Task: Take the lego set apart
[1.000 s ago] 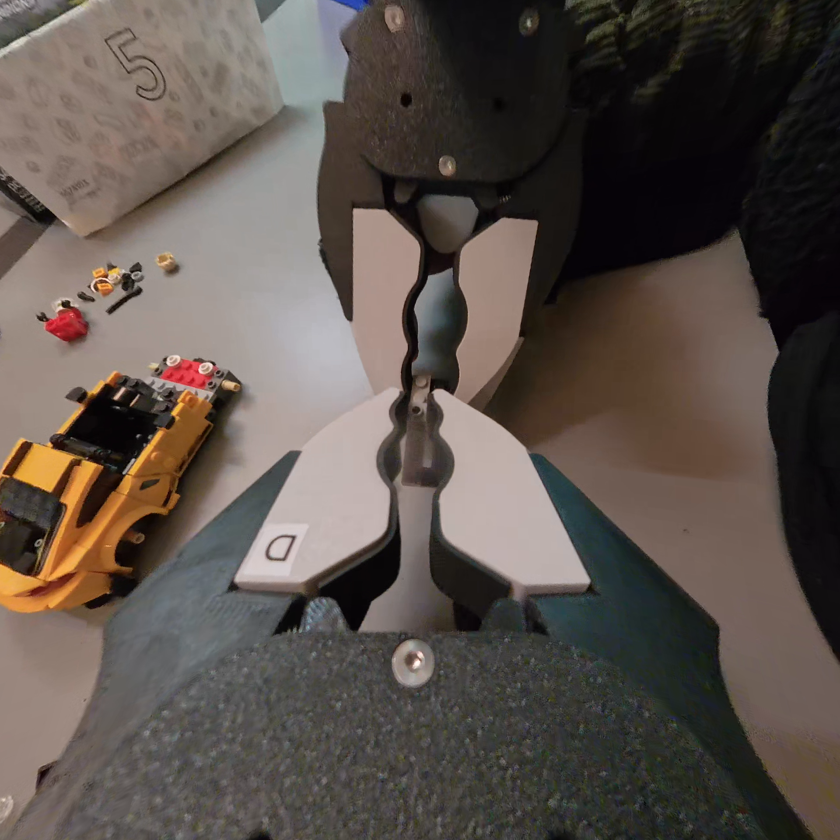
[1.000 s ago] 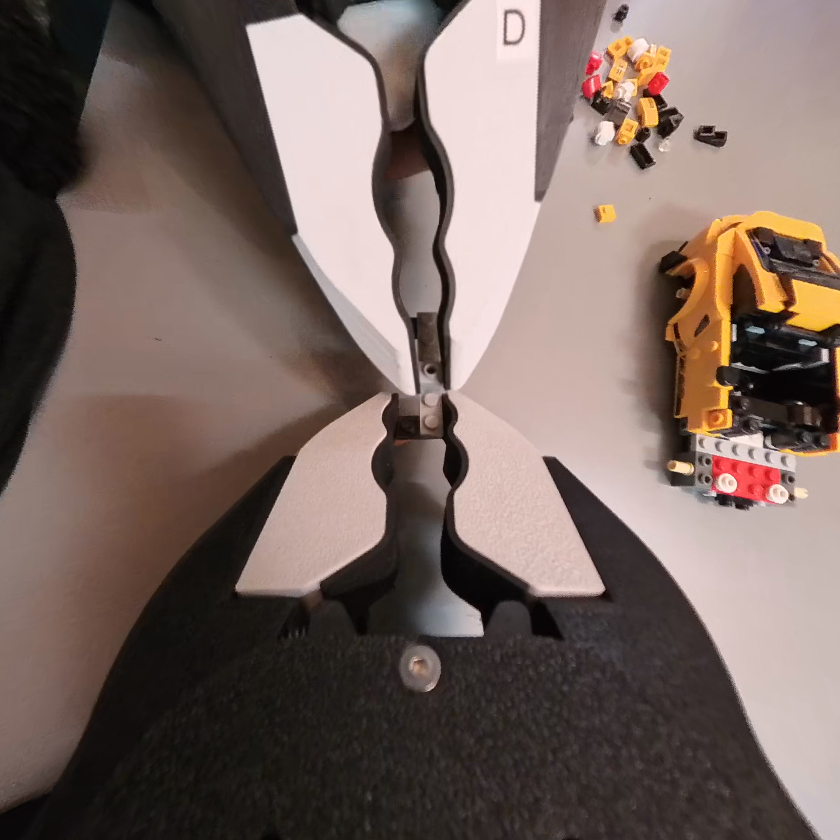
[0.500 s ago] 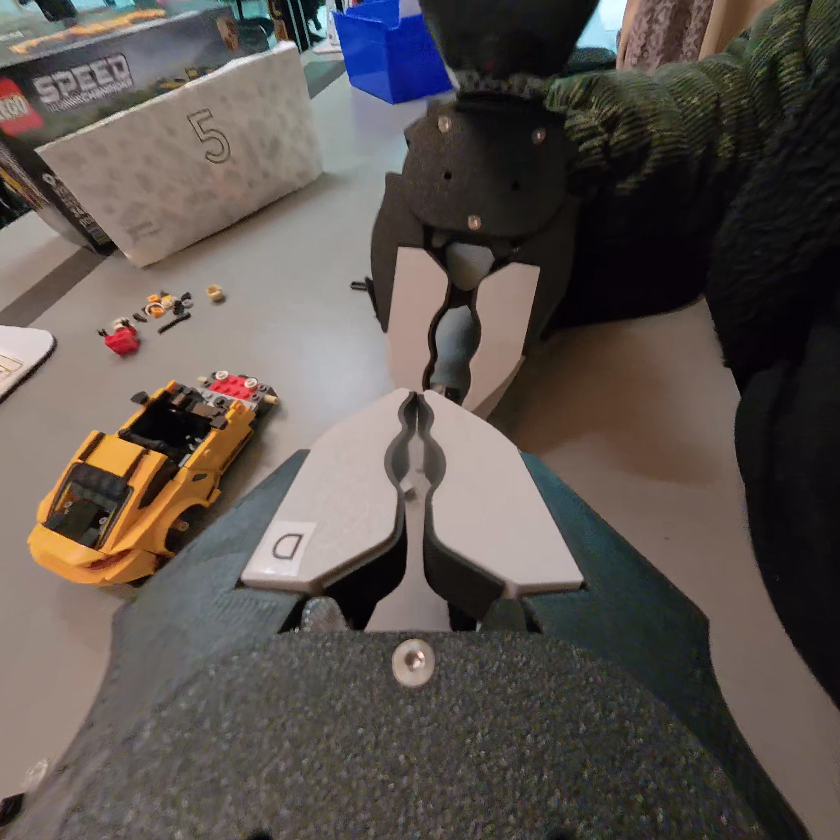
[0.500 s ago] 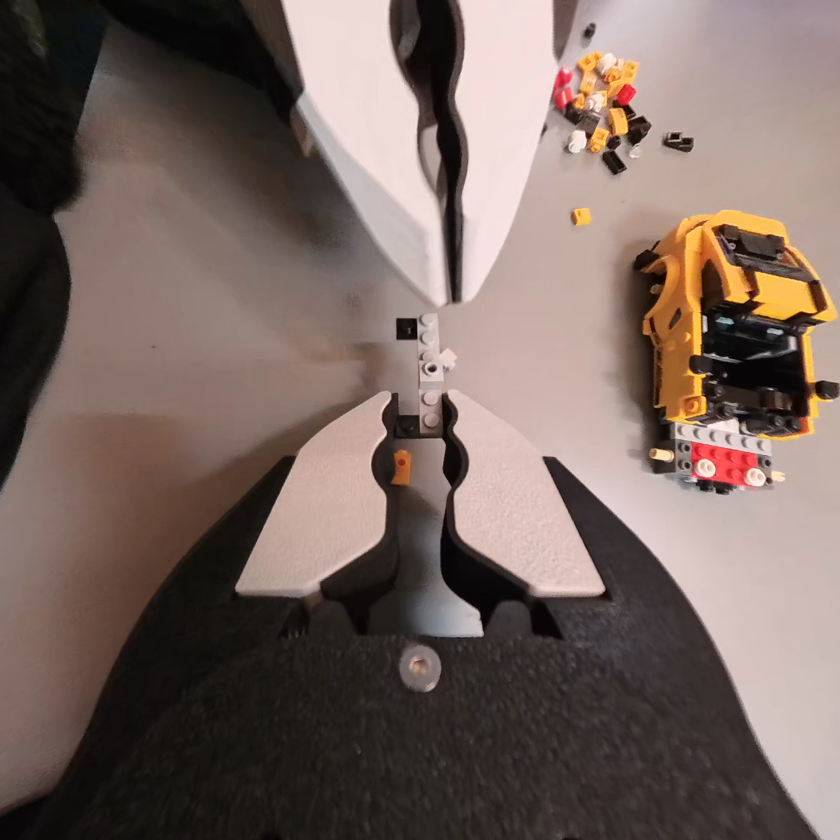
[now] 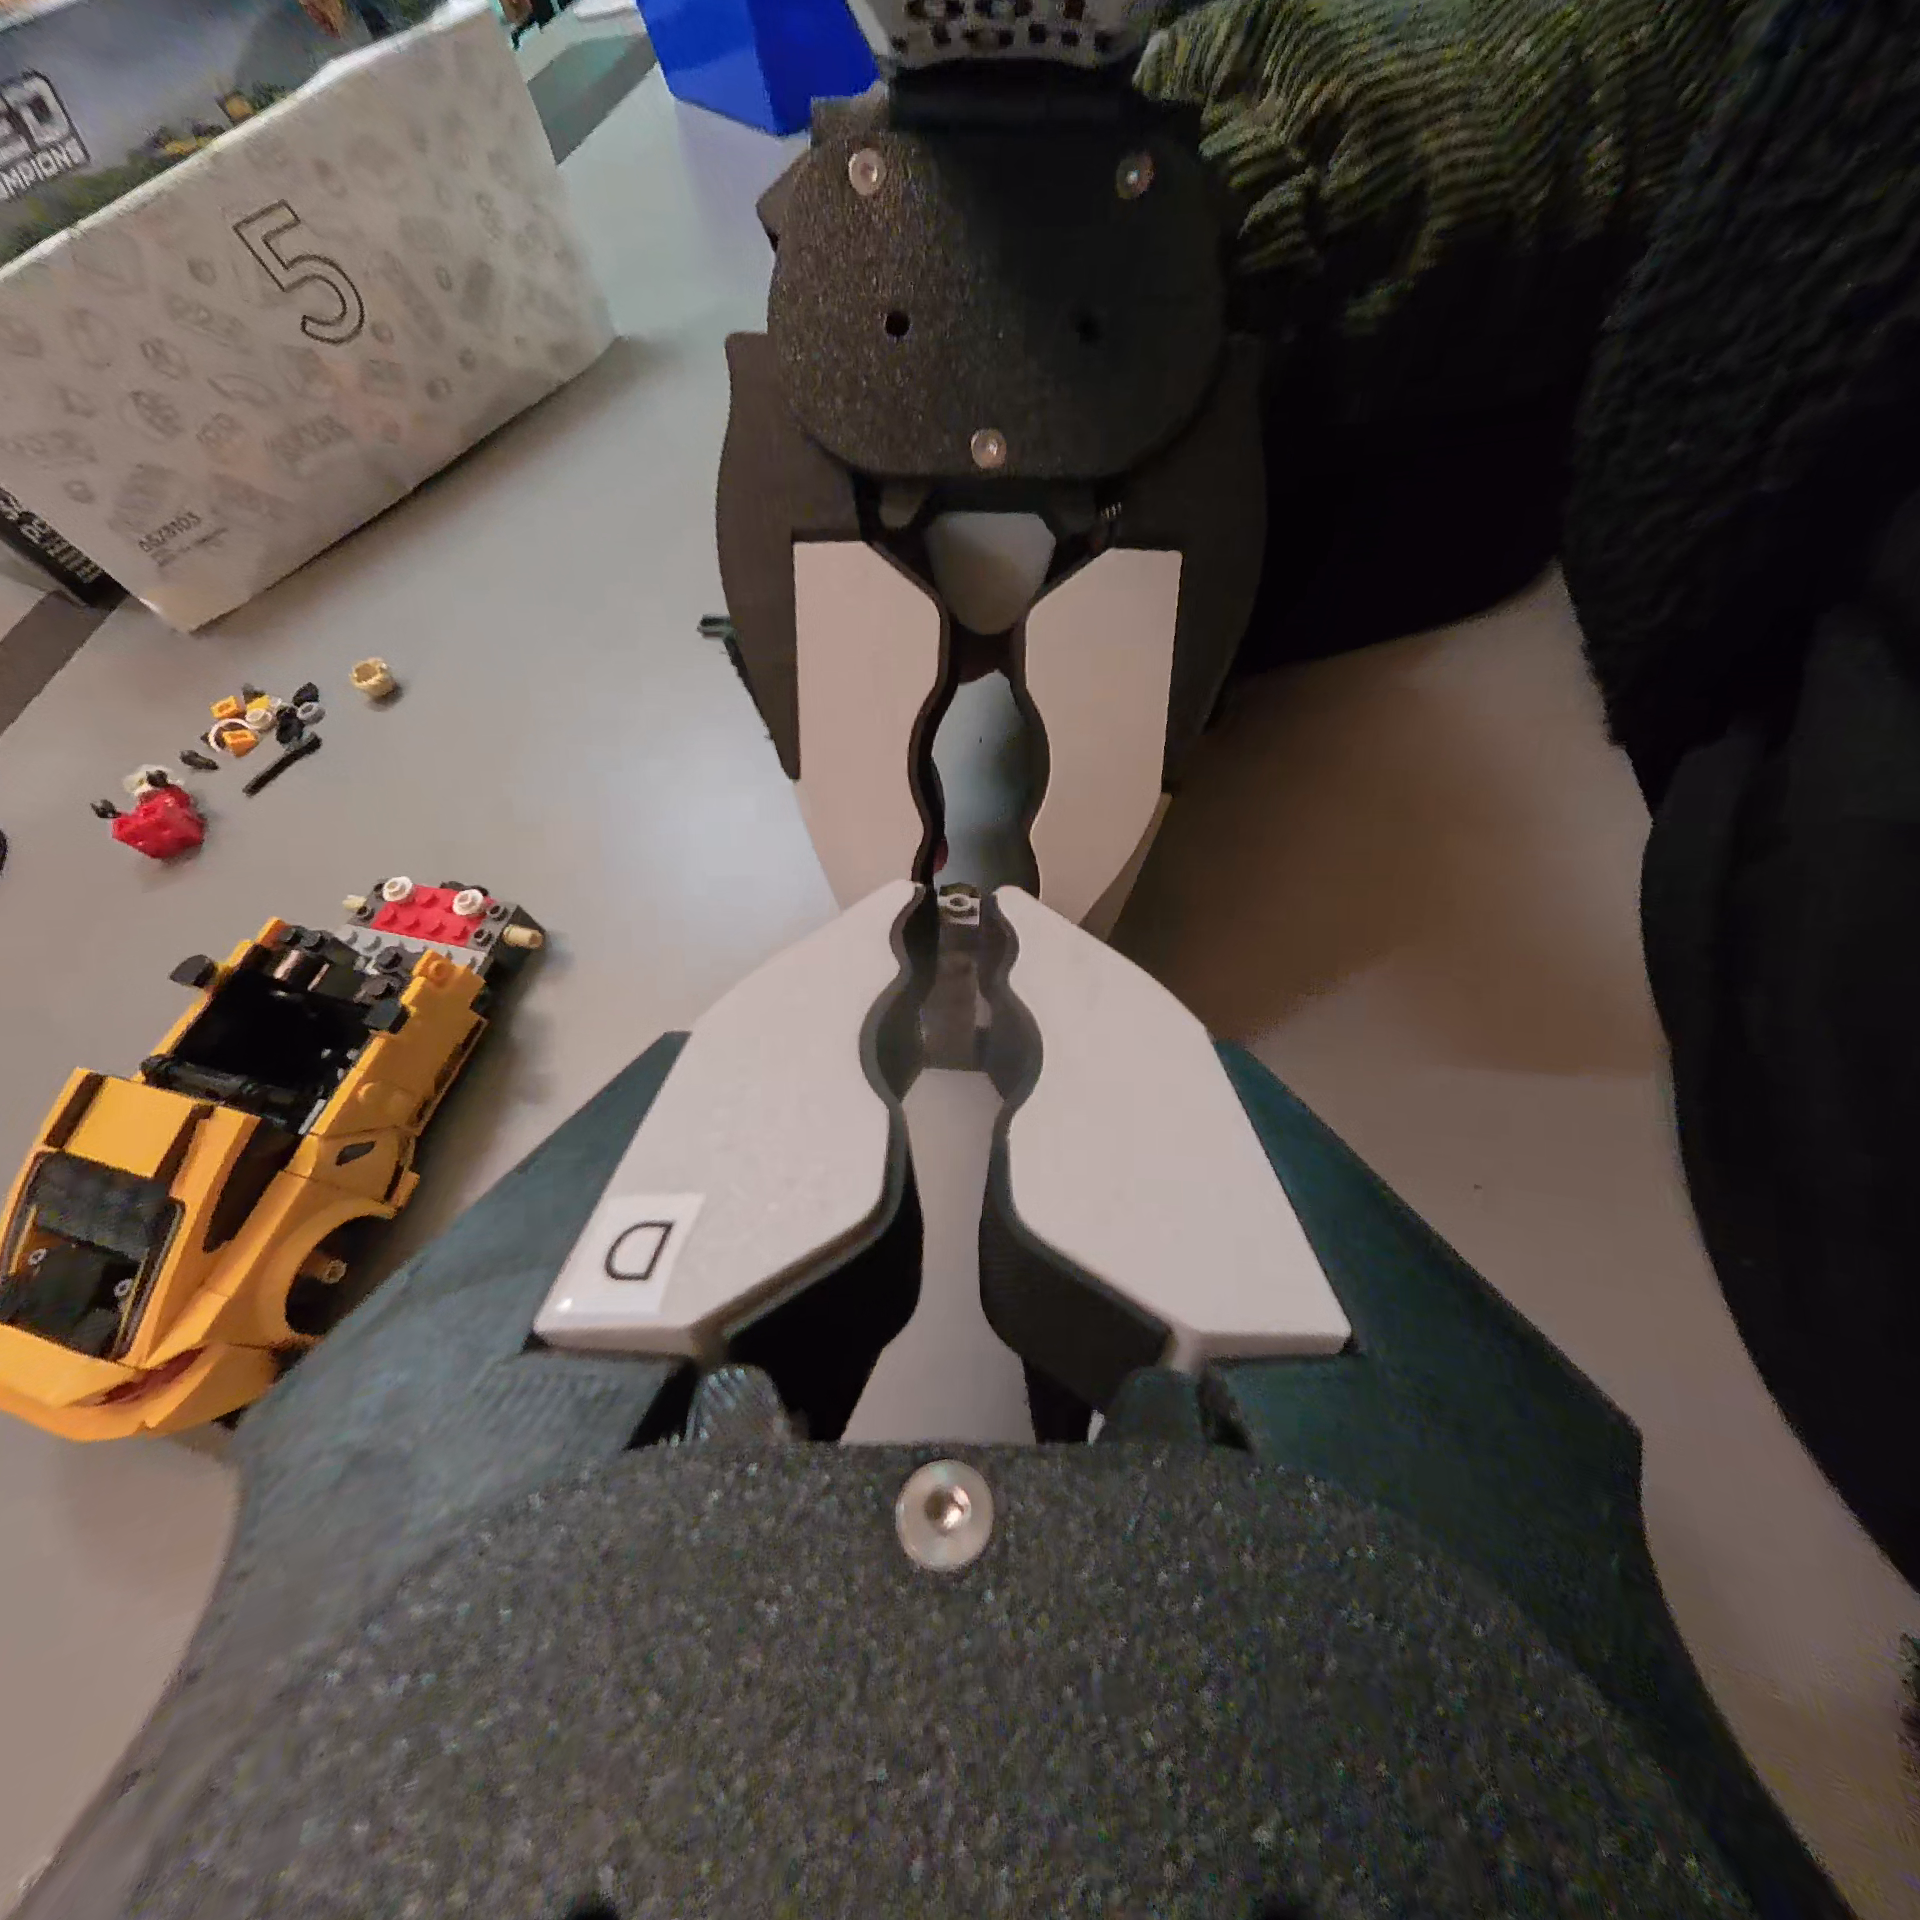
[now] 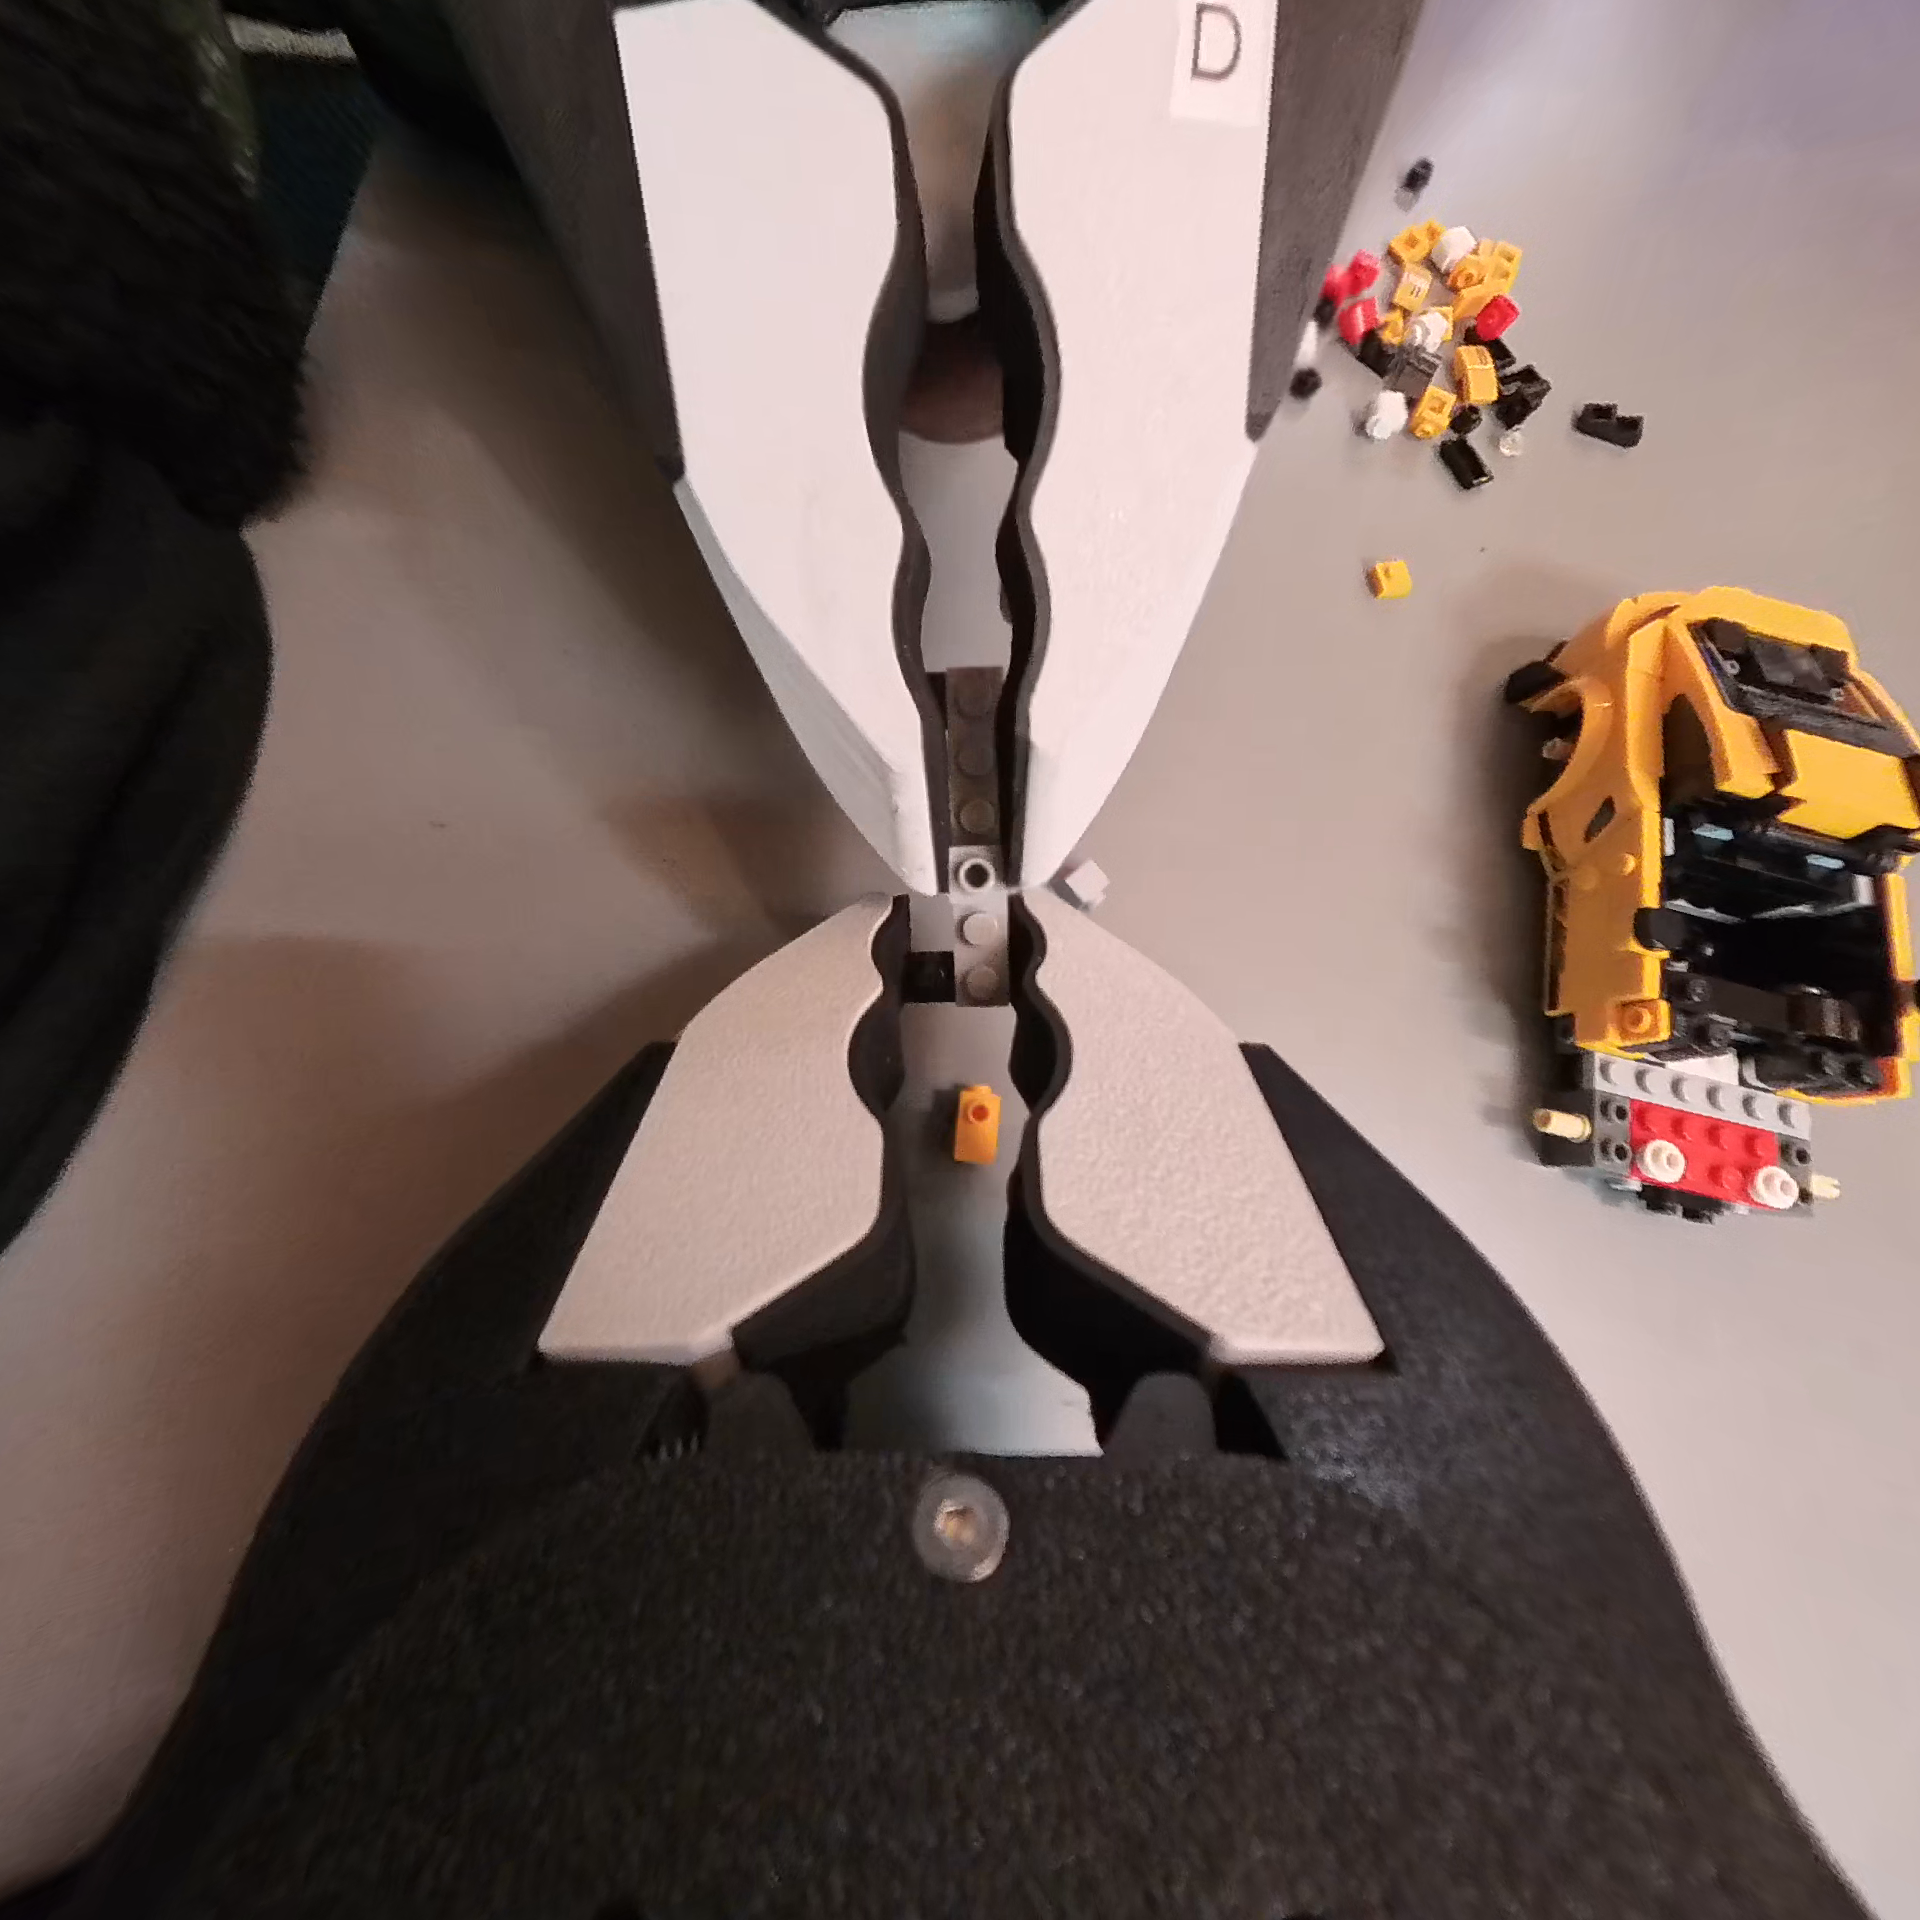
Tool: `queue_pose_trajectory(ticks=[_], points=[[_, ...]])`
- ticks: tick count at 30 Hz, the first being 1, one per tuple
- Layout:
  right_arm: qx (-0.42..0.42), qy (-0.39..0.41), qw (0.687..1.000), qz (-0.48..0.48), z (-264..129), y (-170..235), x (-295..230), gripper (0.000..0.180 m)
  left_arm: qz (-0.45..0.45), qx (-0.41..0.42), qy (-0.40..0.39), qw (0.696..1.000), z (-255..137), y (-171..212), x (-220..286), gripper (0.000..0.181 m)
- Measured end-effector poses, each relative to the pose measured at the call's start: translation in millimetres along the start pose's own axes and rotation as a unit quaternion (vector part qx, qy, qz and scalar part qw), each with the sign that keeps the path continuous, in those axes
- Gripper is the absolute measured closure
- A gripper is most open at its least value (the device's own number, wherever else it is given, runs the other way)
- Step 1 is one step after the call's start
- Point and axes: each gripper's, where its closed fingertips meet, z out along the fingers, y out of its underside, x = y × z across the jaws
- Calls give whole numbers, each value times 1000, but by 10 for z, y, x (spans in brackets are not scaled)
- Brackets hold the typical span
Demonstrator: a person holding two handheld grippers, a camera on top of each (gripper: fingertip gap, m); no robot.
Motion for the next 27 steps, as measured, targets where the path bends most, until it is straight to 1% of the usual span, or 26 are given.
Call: queue_pose_trajectory(ticks=[4, 5, 6, 7, 9, 10, 11, 12, 13, 17, 20, 24, 27], points=[[12, -3, 1000, 3, -37, -58, -19, 163, -9, 27, 12, 1000, -32, -74, 21, 173], [2, -1, 1000, 6, -27, -30, -11, 163, -12, 39, 19, 999, -40, -108, 41, 172], [-30, 8, 1000, 1, 17, 86, 16, 163, -24, 92, 40, 995, -102, -286, 102, 172], [-43, 3, 999, 0, 58, 157, -1, 163, -26, 110, 48, 992, -148, -390, 118, 172], [-13, -5, 1000, 13, 27, 55, -12, 163, -7, 94, 19, 995, -146, -352, 24, 173], [-2, -1, 1000, 22, -7, 8, 21, 163, -22, 90, 18, 996, -160, -306, -25, 173], [-3, 2, 1000, 30, -31, 20, 56, 163, -42, 75, 8, 996, -177, -226, -110, 173], [-11, 10, 999, 32, -51, 70, 99, 163, -49, 70, -11, 996, -212, -172, -201, 173], [-17, 17, 999, 35, -72, 120, 141, 163, -54, 70, -13, 996, -243, -155, -234, 173], [-11, 31, 998, 47, -164, 151, 253, 163, -56, 48, -12, 997, -183, -75, -214, 173], [0, 23, 998, 62, -205, 160, 274, 163, -83, 39, -2, 996, -137, -10, -209, 173], [-9, 14, 998, 63, -147, 203, 238, 163, -104, 13, 4, 994, -44, 110, -197, 173], [-20, 13, 998, 55, -82, 228, 202, 159, -97, 13, 11, 995, 10, 116, -141, 173]])
